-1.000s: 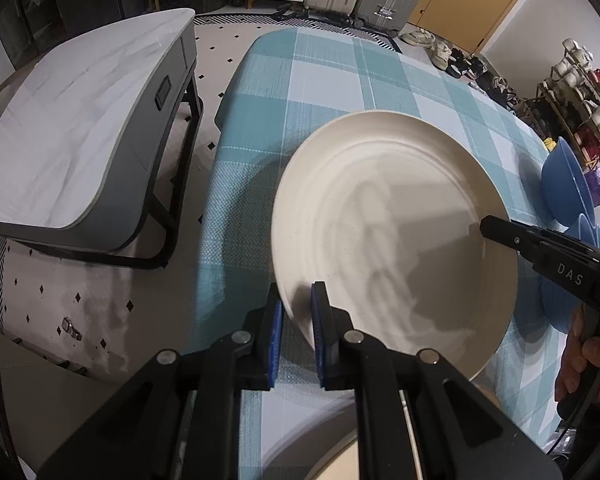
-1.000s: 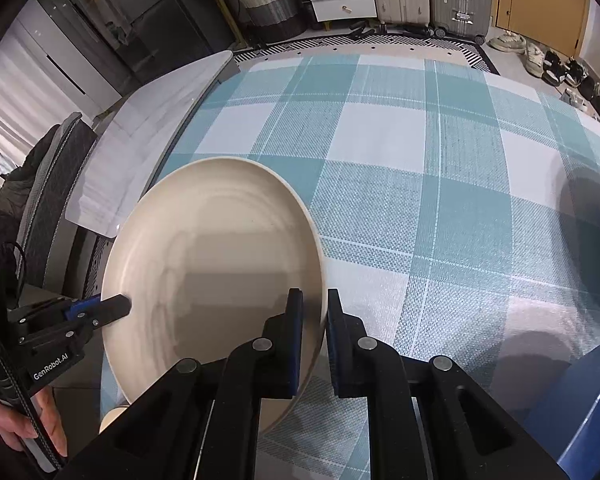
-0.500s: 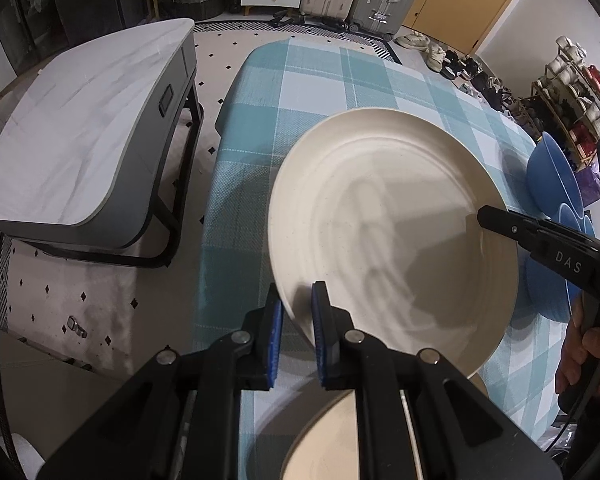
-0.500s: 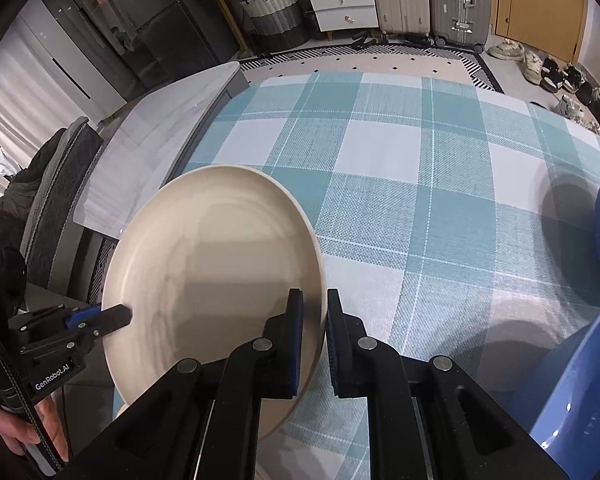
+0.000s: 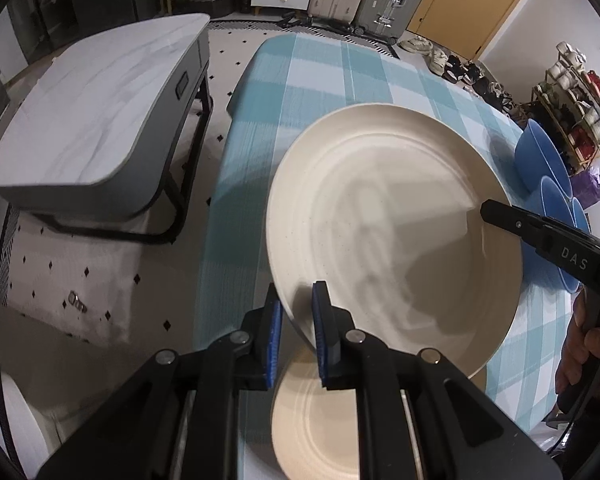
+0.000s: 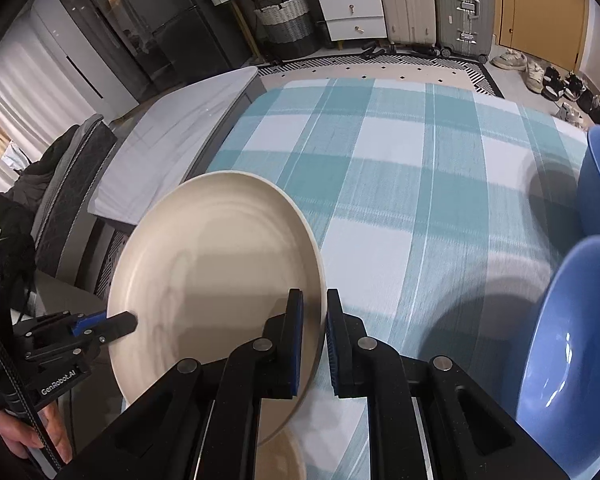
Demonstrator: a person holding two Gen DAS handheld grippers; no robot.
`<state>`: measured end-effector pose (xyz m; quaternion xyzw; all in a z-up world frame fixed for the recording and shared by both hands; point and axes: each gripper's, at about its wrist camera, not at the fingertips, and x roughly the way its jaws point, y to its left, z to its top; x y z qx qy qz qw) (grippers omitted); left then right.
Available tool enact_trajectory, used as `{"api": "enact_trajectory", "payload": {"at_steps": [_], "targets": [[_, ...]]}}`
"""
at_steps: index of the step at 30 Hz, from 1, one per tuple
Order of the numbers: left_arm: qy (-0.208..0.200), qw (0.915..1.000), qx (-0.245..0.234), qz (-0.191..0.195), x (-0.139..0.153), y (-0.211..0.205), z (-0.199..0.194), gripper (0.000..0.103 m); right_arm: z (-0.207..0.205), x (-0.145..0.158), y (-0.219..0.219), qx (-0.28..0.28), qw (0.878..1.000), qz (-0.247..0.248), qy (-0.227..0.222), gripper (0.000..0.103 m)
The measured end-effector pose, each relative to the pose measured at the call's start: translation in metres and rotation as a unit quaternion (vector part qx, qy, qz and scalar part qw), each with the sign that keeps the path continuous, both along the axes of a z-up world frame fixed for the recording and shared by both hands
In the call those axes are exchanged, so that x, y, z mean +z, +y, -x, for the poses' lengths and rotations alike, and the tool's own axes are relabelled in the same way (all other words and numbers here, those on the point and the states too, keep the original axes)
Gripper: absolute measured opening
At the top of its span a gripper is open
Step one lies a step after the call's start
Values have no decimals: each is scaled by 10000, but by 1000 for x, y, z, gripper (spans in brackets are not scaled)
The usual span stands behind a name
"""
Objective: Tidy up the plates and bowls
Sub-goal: 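Carry the cream plate with both tools and lower it onto the other cream plate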
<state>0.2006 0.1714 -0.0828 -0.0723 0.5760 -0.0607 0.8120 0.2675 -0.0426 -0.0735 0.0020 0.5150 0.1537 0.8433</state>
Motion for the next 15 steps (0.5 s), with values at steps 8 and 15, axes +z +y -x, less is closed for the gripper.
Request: {"api": "enact_trajectory", "payload": {"at_steps": [8, 15], "targets": [[-34, 9999, 81, -136, -2, 1, 38, 13, 41, -7, 3, 109, 9999, -132, -25, 11], [-40, 9994, -17, -357, -8, -9, 66, 13, 67, -21, -3, 77, 9998, -206, 11, 11]]}}
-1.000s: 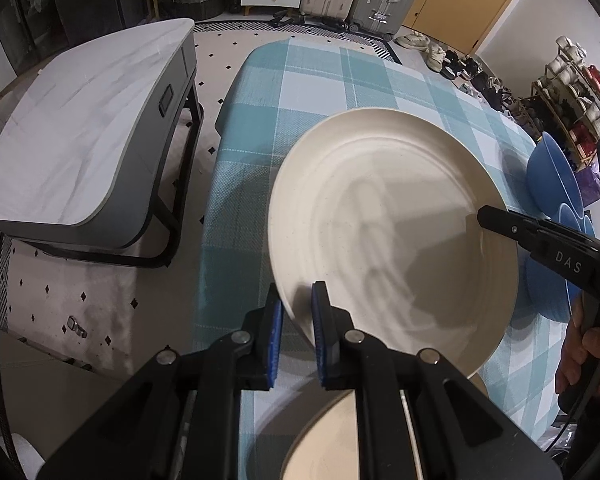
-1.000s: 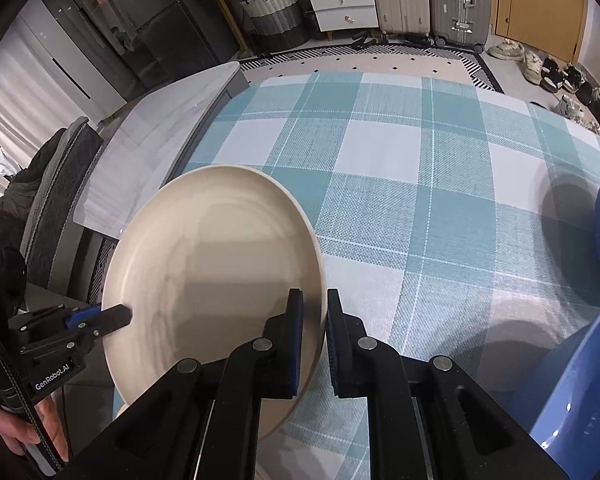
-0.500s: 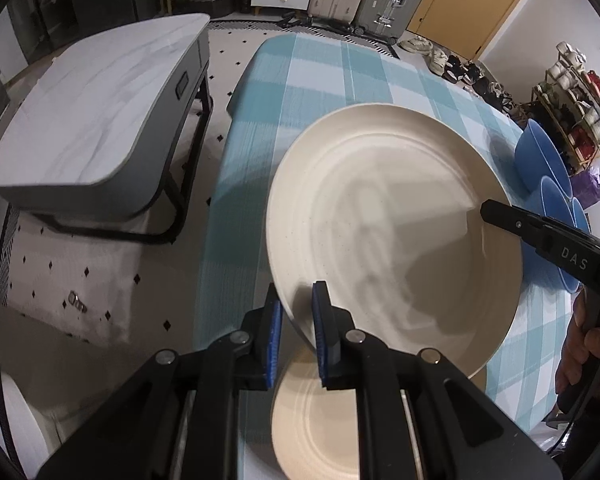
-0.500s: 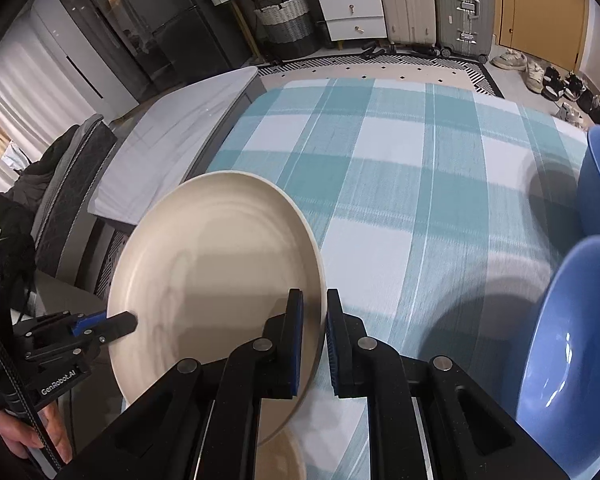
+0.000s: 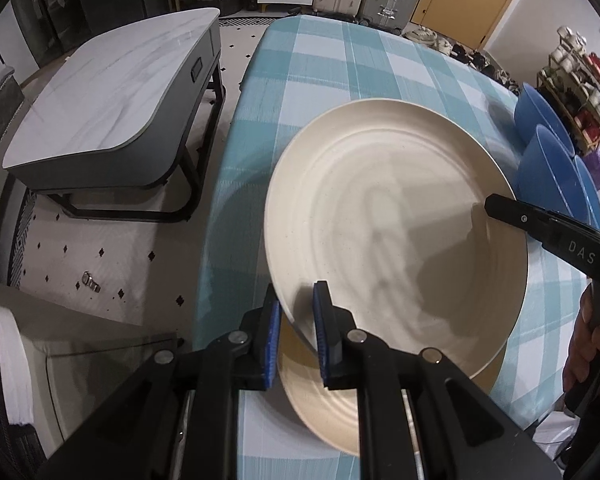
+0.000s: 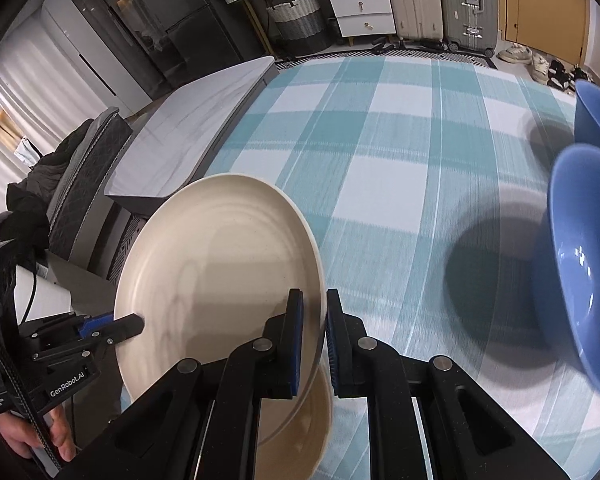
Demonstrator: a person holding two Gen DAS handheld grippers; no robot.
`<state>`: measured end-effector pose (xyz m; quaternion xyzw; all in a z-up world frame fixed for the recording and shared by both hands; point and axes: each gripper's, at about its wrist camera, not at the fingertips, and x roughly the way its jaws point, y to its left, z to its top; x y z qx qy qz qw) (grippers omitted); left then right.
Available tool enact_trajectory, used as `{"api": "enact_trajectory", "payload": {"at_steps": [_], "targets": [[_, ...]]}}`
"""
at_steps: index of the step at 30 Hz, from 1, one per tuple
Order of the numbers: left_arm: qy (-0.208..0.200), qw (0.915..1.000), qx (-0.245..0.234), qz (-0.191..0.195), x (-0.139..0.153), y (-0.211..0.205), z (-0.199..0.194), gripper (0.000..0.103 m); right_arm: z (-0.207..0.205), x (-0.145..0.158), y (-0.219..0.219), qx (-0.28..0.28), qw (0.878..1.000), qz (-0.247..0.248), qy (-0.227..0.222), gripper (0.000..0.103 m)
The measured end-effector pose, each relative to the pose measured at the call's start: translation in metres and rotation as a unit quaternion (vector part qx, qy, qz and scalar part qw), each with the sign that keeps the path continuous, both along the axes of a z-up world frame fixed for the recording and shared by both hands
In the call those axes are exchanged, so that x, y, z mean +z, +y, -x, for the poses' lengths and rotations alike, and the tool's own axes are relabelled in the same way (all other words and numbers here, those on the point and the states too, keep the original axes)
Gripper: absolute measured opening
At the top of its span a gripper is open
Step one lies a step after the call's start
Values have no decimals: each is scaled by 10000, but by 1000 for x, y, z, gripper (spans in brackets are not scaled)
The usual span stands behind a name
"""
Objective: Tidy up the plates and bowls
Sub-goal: 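Carry the cream plate with both tools and lower it onto the other cream plate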
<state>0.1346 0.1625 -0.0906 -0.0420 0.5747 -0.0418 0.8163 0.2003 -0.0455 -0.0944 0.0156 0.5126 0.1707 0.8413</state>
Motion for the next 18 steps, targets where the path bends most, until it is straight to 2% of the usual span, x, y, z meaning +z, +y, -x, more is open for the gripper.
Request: {"api": "enact_trajectory", "payload": {"at_steps": [5, 12, 18], "targets": [[-75, 9998, -46, -158, 0, -7, 16, 14, 20, -7, 3, 117, 9990, 354, -229, 11], [-52, 9998, -80, -176, -5, -10, 30, 14, 38, -12, -2, 171, 9987, 387, -281, 11], [-56, 9997, -97, -226, -11, -16, 46, 15, 60, -15, 9, 367, 9930, 920, -645, 13]]}}
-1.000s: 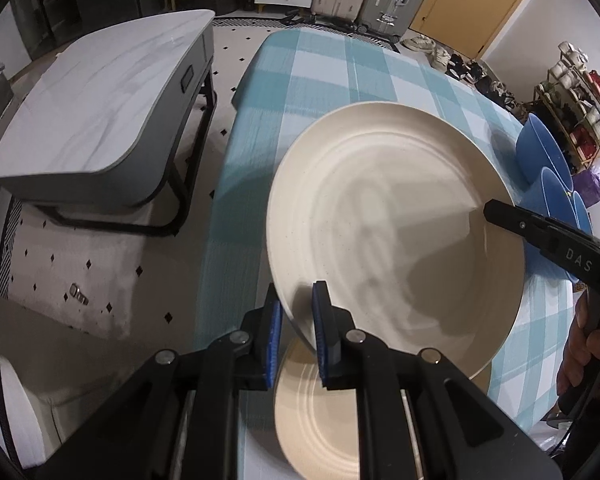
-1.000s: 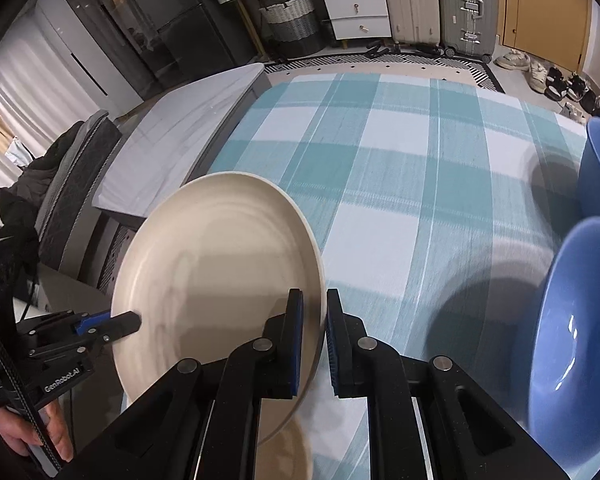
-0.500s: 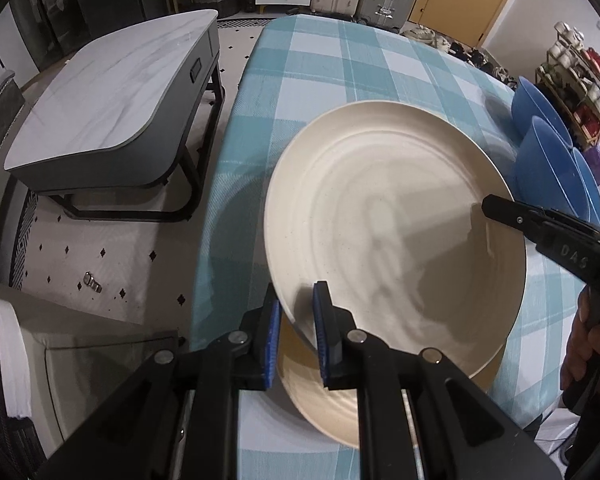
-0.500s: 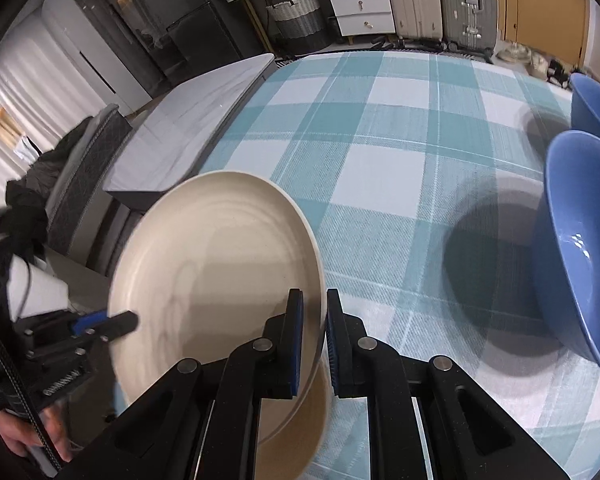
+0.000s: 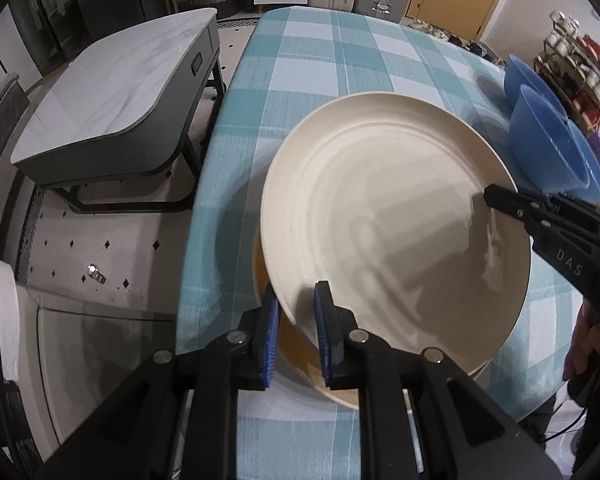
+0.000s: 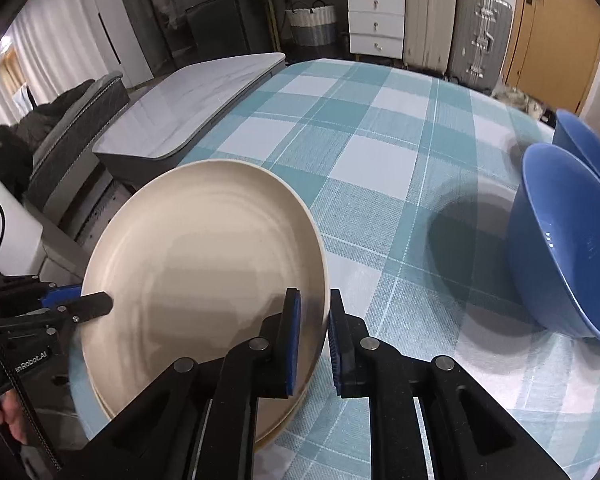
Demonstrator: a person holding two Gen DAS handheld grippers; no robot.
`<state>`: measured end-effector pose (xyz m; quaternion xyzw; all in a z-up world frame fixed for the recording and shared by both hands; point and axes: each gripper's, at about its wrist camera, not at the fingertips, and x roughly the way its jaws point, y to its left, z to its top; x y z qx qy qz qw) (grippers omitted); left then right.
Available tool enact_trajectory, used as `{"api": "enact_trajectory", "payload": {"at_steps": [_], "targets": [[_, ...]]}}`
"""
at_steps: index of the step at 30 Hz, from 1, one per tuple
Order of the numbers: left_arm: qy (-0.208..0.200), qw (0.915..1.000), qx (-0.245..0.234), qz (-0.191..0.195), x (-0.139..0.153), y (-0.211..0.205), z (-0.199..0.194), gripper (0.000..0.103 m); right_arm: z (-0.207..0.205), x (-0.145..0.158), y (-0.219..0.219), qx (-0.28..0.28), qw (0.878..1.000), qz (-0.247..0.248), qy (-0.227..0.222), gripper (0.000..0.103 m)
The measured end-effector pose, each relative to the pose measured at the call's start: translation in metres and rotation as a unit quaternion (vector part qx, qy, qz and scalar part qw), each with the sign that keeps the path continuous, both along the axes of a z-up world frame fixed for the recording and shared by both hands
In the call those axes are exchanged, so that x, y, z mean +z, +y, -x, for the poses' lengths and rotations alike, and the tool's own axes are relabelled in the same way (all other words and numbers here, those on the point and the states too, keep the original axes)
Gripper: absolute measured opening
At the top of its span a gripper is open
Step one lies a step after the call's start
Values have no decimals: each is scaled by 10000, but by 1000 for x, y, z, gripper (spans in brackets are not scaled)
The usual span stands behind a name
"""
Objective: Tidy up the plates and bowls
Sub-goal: 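Carry the cream plate with both tools and lower it onto the other cream plate, then open both tools to release the cream plate on the stack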
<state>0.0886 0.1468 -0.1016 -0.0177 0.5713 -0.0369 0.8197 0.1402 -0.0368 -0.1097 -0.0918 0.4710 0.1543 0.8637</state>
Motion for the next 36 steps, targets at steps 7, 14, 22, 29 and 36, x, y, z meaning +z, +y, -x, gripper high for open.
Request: {"api": "enact_trajectory", "payload": {"at_steps": [7, 14, 22, 29, 36], "targets": [[-95, 9992, -148, -368, -1, -15, 13, 18, 16, -4, 3, 132, 9987, 421, -263, 13], [-152, 9984, -134, -527, -1, -17, 15, 19, 25, -7, 9, 198, 9954, 787, -506, 15], [-172, 9974, -102, -689, 4, -18, 22, 19, 25, -11, 16, 237, 9938, 883, -631, 15], [-280, 9959, -263, -819, 13, -22, 23, 22, 30, -12, 23, 354, 9923, 963, -699, 16], [-334, 9976, -74, -605, 10, -11, 25, 22, 34, -15, 24, 422, 9928, 917, -638, 16]]}}
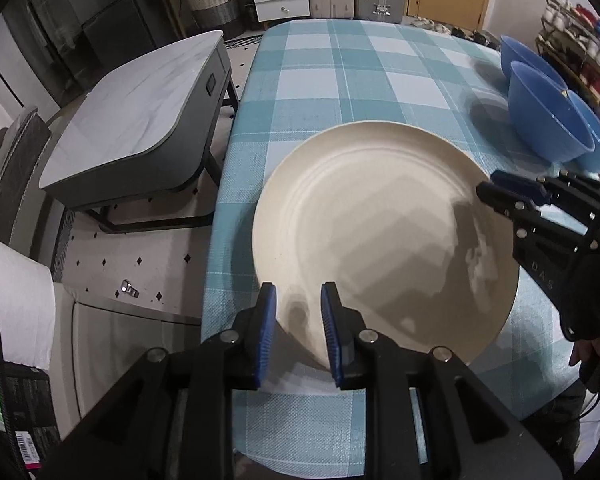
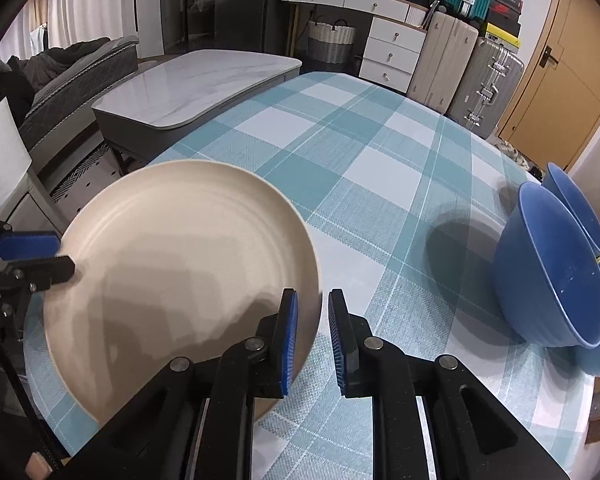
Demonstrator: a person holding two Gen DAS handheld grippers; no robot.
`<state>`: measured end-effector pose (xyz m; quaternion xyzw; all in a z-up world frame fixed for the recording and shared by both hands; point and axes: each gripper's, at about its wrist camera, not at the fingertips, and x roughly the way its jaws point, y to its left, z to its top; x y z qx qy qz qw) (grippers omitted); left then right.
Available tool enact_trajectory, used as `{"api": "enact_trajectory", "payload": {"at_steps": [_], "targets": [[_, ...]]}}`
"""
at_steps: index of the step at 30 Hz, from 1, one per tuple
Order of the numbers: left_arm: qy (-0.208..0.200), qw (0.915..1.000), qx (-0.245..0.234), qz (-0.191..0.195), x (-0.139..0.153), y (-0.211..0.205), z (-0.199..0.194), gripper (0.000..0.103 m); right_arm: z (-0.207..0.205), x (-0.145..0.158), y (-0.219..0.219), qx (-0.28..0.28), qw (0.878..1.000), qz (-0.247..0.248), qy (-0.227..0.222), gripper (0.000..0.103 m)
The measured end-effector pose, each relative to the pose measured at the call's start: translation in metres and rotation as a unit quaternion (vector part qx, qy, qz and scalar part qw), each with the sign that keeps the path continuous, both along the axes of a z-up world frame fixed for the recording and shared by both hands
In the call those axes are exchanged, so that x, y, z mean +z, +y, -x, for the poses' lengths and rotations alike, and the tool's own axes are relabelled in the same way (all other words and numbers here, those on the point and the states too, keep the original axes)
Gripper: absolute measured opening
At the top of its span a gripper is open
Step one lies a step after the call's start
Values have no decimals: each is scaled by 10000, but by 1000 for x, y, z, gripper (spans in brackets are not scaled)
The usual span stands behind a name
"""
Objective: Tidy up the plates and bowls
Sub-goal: 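Open both tools to release the cream plate on the stack, then move both tools back toward the group of blue bowls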
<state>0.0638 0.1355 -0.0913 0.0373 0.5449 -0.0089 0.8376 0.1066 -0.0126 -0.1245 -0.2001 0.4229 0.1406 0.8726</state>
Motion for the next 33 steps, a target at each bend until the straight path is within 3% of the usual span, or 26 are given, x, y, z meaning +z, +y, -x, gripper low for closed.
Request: {"api": "enact_trajectory", "payload": {"at_steps": [6, 10, 13, 18, 23, 33], "targets": [[-79, 9998, 97, 136, 0, -1, 1, 24, 2, -2, -7, -32, 9999, -72, 103, 16], [-293, 9992, 76, 266, 11, -10, 8, 29, 8, 18, -23, -90, 9975, -695, 115, 16], [-677, 9973, 94, 277, 27, -20, 14, 45, 19, 39, -40, -143, 9927, -1198, -75, 16], [-1391, 9894, -65, 406, 63, -46, 28, 46, 38, 71, -76, -364, 9796, -1930, -435, 16], [-1798, 9820, -383, 431, 89, -81, 38, 48, 60, 99, -112, -607, 9696, -2230, -808, 18], [-2449, 9634, -1028, 350, 129, -159, 53, 53, 112, 137, -177, -1136, 9505, -2448, -1541, 51]]}}
